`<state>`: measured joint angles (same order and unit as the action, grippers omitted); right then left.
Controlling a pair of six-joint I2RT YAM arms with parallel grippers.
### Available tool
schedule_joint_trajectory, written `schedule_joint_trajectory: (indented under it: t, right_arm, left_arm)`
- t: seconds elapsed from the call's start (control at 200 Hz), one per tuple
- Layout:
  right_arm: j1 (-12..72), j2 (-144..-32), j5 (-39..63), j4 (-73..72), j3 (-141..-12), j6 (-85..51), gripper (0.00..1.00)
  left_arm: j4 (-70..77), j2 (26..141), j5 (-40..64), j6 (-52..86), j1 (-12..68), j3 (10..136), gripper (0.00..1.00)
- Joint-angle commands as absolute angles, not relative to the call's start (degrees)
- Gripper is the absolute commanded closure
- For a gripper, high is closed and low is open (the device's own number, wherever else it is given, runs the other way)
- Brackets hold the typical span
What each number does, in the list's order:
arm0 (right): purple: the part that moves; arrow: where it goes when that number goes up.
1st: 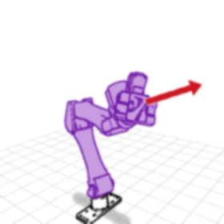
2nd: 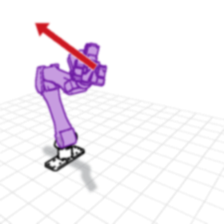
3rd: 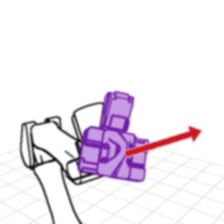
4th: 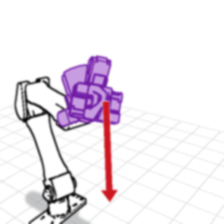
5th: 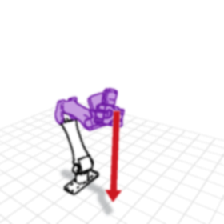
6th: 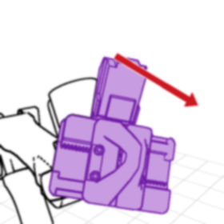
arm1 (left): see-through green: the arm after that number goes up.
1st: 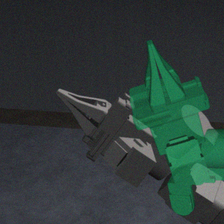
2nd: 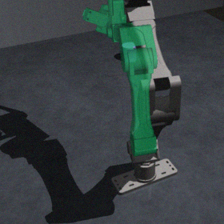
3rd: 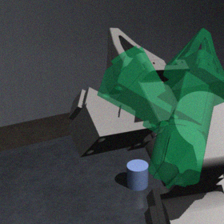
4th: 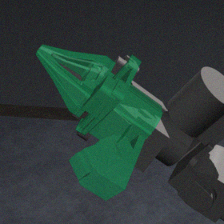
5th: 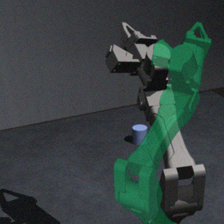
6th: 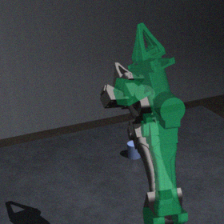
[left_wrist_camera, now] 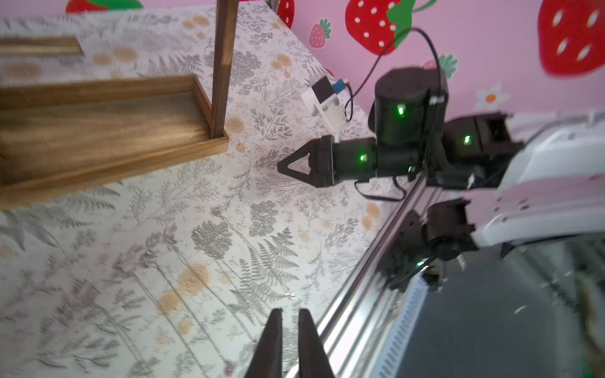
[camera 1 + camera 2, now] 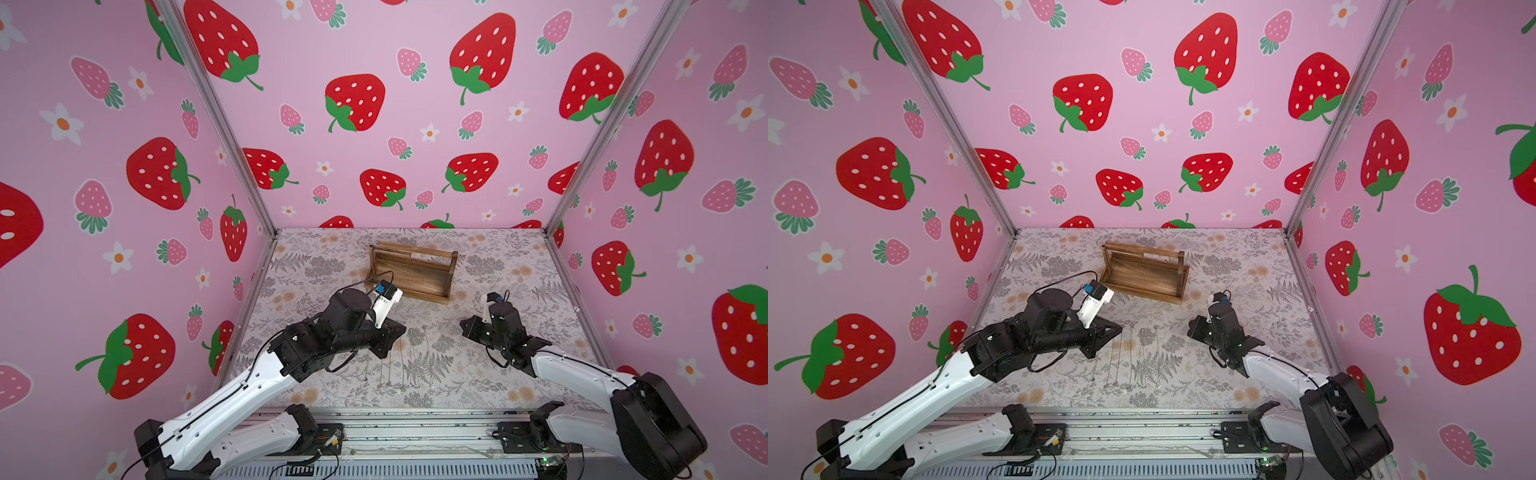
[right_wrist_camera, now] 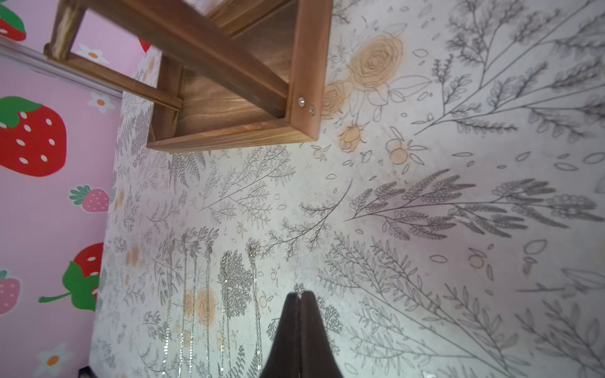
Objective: Take the necklace off the jewelry display stand
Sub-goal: Adjust the stand at the center of the board.
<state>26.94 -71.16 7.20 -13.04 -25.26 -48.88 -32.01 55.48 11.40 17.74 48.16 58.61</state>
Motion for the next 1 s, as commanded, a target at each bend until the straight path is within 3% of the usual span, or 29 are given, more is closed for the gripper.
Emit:
schedule_joint_trajectory:
  t: [0.0,0.37,0.66,0.755,0.885,0.996]
  right_arm:
    - [22.8,-77.4,19.0,-24.1,-25.6,-56.6,1.00]
    - [21.4,-103.2,27.6,-42.2,-34.1,-67.1,1.00]
    - [21.4,-107.7,18.6,-42.1,-35.8,-67.8,1.00]
    - [21.1,-108.2,15.8,-40.9,-36.1,-67.5,1.00]
    - [20.3,-110.4,15.5,-41.5,-37.5,-67.7,1.00]
    - [19.5,-113.1,16.4,-42.7,-39.1,-68.7,1.00]
  left_arm:
    - [-30.7,54.3,13.3,18.9,47.9,56.9,1.00]
    - [-31.2,49.7,12.4,20.9,47.9,52.5,1.00]
    - [-33.6,48.3,11.8,20.7,47.9,52.8,0.98]
    - [-34.4,48.1,11.3,20.7,47.9,53.1,0.95]
    - [-35.2,48.1,10.9,20.6,48.0,53.6,0.81]
    - [-35.8,47.9,10.5,20.6,47.9,53.9,0.77]
